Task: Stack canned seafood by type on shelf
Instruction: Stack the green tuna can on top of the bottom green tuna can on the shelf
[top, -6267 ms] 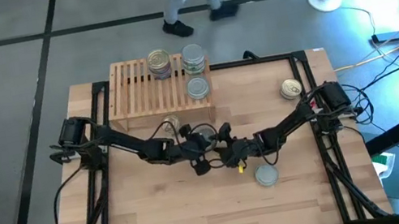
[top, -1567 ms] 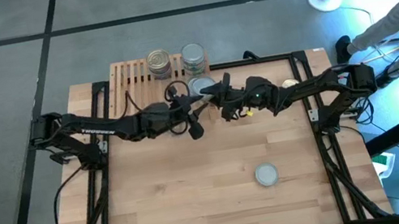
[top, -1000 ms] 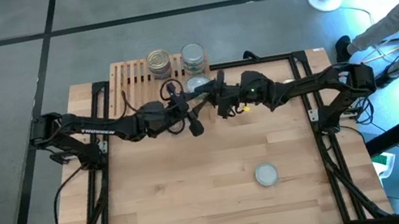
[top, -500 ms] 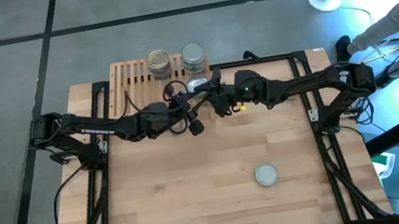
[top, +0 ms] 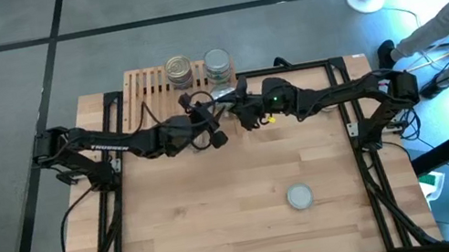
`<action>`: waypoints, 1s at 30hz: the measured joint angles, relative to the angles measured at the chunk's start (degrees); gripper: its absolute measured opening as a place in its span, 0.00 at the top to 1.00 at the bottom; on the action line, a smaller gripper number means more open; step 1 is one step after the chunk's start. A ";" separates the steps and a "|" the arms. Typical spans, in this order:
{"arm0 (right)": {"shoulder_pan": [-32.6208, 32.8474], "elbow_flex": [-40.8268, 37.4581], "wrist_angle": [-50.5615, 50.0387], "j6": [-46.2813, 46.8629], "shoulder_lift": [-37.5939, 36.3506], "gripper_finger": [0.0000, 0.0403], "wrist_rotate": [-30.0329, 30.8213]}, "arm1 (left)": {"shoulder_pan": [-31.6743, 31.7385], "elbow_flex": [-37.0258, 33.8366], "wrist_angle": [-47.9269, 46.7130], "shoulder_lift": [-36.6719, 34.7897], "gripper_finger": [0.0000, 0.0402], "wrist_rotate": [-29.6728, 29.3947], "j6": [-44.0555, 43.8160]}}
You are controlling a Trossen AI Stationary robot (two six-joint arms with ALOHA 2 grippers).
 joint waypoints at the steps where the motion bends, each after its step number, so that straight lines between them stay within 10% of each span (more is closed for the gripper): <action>1: 0.02 -0.03 0.40 0.04 0.06 0.65 0.15 | 0.07 0.00 -0.10 0.00 0.68 0.01 0.03; 21: 0.02 0.19 -1.10 0.03 0.03 0.64 -0.33 | 0.35 0.00 -0.29 0.03 0.68 -0.09 1.41; 30: 0.17 0.14 -1.63 3.30 -0.06 0.48 -1.13 | 0.61 -0.26 -1.07 0.26 0.68 -1.10 1.45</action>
